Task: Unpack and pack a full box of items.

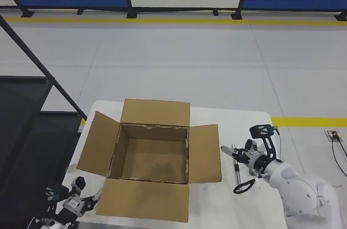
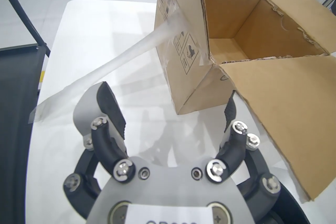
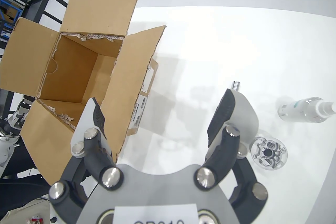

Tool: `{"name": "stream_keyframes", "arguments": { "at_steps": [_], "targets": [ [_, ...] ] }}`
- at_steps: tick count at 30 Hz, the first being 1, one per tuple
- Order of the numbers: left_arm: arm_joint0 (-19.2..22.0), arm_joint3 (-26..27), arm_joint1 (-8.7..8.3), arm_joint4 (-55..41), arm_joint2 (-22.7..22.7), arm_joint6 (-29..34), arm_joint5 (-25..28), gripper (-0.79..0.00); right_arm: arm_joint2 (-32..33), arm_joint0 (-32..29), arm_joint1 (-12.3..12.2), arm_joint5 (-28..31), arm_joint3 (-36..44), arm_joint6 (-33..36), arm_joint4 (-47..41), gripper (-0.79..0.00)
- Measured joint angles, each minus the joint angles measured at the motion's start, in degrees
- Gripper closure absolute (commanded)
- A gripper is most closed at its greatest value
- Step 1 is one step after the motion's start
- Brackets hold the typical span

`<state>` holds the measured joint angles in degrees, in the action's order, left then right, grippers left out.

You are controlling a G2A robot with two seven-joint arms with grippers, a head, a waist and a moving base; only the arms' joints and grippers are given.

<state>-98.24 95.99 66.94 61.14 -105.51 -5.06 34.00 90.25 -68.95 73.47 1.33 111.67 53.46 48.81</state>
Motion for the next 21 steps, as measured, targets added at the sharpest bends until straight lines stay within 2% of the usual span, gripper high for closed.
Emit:
{"name": "stream_keyframes", "arguments": {
  "at_steps": [3, 6, 10, 15, 18, 19, 21],
  "targets": [
    [-1.3, 1.9, 0.0, -0.8, -2.0, -2.2, -1.6, -0.785, 0.3, 0.0, -0.2, -4.7, 0.4, -0.3, 5.7, -0.785],
    [-3.1, 3.7, 0.07, -2.3, -3.8, -4.2, -2.4, -0.785, 1.3, -0.9, -0.5, -6.8, 1.4, 1.4, 7.6, -0.785],
    [-4.9, 5.6, 0.04, -4.6, -6.1, -4.7, -1.9, -0.785, 2.1, -1.1, -1.0, -5.5, 0.7, 6.8, 7.8, -0.785],
    [-5.9, 7.3, -0.02, -9.8, -8.2, -4.0, 0.1, -0.785, -2.1, 0.8, -1.2, -5.4, -2.6, 9.9, 11.8, -0.785],
    [-6.2, 8.4, -0.06, -13.4, -9.0, -2.7, 1.2, -0.785, -4.1, 2.0, -1.1, -6.5, -4.2, 9.8, 13.3, -0.671],
    [-6.2, 8.7, -0.07, -14.2, -9.1, -2.3, 1.4, -0.785, -4.5, 2.5, -1.1, -6.8, -4.8, 10.1, 13.8, -0.588],
    [-6.5, 9.5, -0.06, -15.5, -9.4, -1.8, 1.7, -0.785, -5.8, 3.7, -1.1, -7.4, -6.4, 11.1, 15.1, -0.551]
  ]
}}
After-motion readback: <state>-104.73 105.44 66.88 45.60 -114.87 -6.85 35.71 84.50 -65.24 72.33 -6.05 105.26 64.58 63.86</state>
